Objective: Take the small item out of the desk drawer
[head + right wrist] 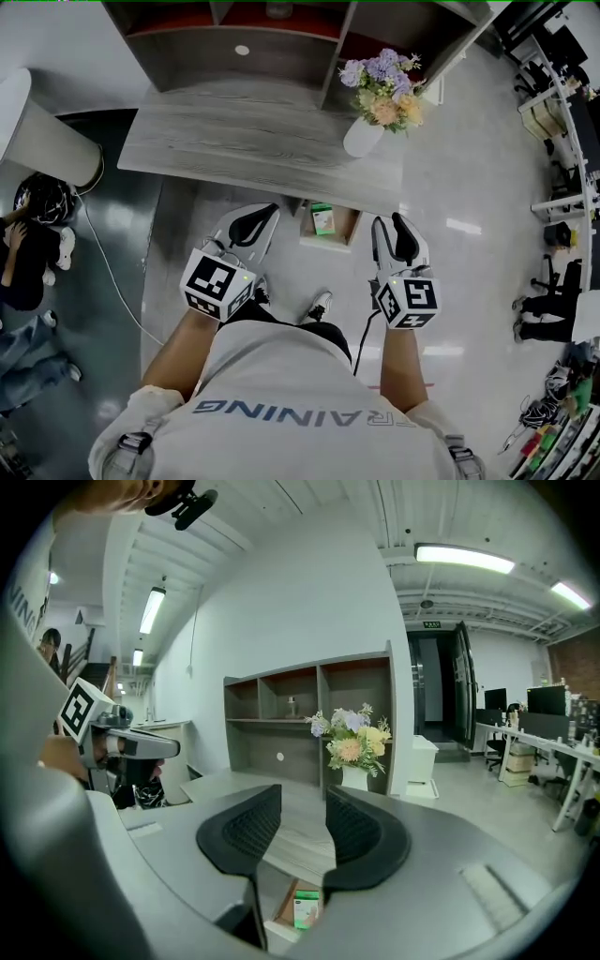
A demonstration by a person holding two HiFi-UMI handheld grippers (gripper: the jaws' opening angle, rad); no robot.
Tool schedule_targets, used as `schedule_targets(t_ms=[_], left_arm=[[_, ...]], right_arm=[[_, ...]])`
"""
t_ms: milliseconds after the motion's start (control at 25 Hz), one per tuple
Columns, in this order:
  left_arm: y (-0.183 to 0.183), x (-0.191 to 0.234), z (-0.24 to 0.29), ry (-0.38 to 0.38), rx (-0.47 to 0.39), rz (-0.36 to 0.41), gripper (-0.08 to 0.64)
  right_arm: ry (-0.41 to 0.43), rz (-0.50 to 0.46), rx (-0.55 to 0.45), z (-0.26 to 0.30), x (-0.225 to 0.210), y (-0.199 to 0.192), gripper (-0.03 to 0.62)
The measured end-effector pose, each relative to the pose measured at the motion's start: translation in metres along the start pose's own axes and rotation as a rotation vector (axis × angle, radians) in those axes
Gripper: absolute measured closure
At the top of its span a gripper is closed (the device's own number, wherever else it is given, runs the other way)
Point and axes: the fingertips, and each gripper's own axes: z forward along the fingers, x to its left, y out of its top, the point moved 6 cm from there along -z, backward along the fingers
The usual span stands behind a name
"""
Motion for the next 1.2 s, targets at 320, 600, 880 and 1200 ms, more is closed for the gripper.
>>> schedule_targets(t_ms=[320, 600, 880, 1200], left_arm=[[0.001, -0.015, -0.001, 0.028, 0.003, 0.006, 0.560], [-0.025, -0.012, 0.000, 0.058, 0.040, -0.021, 0.560], [-0.067, 0.002, 0.006, 0.094, 0.088, -0.056, 0.560], [-0.126, 0.011, -0.005, 0.126, 0.193, -0.109, 0.560]], right_arm=[[0.027, -0.002, 0.043, 0.003, -0.009, -0.012, 0.133], [0.009, 0.013, 0.195, 0.024, -0.002, -0.078, 0.123], [-0.043, -0.007, 0.349, 0.076, 0.007, -0.172, 0.152], [-0.097, -0.003, 0.552, 0.143, 0.009, -0.290, 0.173]])
